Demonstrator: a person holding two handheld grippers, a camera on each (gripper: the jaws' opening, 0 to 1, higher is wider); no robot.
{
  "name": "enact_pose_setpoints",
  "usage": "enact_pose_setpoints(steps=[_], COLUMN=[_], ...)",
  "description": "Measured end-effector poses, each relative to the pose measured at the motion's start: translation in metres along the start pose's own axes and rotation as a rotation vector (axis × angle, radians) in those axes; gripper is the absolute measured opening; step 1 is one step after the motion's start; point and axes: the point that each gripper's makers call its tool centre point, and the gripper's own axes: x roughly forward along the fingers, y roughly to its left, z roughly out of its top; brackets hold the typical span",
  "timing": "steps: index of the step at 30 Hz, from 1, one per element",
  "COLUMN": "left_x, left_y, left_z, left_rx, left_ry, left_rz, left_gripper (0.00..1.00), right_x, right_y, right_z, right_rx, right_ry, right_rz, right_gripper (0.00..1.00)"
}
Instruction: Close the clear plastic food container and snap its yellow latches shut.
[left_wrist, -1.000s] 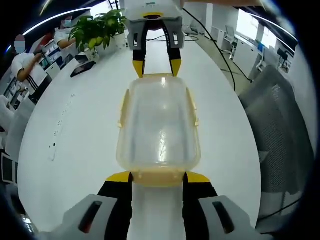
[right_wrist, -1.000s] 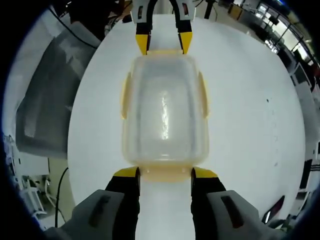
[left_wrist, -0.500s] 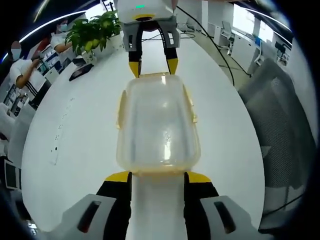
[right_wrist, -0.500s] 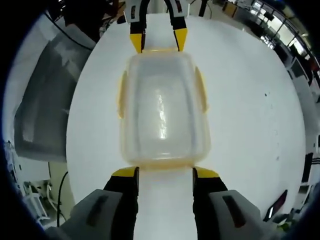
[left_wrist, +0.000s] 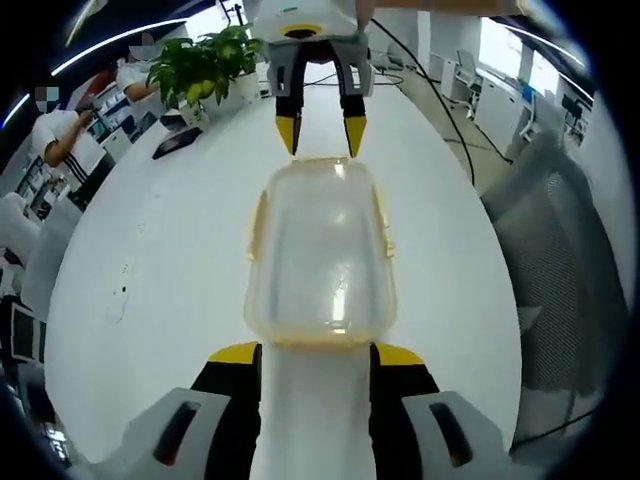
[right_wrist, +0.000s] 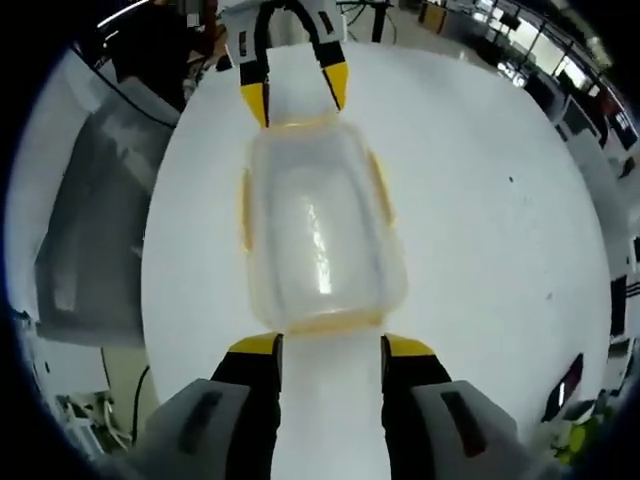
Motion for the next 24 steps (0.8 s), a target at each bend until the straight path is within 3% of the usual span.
enact_pose_setpoints(steps=[6, 9, 13, 16, 20, 24], left_x=[-0.003, -0.005, -0.007, -0.006, -0.002, -0.002], left_y=[-0.003, -0.002, 0.001, 0.002, 0.0, 0.001], left_z=[0.005, 0.008, 0.015, 0.007, -0.002, -0.003], left_rx=[-0.071, -0.156, -0.326, -0.403, -0.431, -0.497], left_ry=[-0.011, -0.029, -0.101, -0.101, -0.078, -0.095], left_rz=[0.039, 0.066, 0.103, 0.129, 0.159, 0.182], left_gripper=[0.36, 0.35, 0.36, 0.35, 0.33, 0.29], right_x=[-0.001, 0.0, 0.0, 0.001, 0.003, 0.004], right_y=[-0.001, -0.001, -0.004, -0.004, -0.002, -0.004], right_z=[0.002, 0.003, 0.007, 0.007, 0.008, 0.009], right_rx=[0.07, 0.104, 0.17, 0.194, 0.223, 0.257], right_ry=[-0.044, -0.069, -0.121, -0.135, -0.157, -0.189], right_rz=[-0.026, -0.047, -0.084, -0.102, -0.12, -0.153], right_gripper=[0.32, 0.31, 0.3, 0.29, 0.27, 0.25])
